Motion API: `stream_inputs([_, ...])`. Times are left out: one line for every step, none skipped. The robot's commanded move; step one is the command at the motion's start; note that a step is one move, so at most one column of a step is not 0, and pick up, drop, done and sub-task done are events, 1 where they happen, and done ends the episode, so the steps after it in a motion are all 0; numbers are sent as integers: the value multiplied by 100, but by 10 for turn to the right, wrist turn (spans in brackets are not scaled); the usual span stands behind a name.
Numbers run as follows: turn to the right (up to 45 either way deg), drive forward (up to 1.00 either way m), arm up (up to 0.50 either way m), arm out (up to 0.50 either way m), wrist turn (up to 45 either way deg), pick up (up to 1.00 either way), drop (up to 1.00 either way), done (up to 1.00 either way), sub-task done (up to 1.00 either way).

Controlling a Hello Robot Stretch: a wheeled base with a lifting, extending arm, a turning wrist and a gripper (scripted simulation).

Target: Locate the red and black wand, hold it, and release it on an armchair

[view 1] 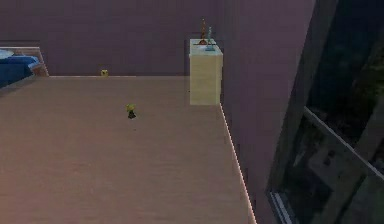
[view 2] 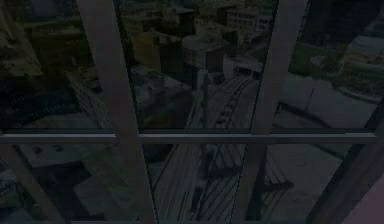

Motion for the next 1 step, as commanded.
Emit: stream_inputs([-30,0,0,0,0,0,0,0,0])
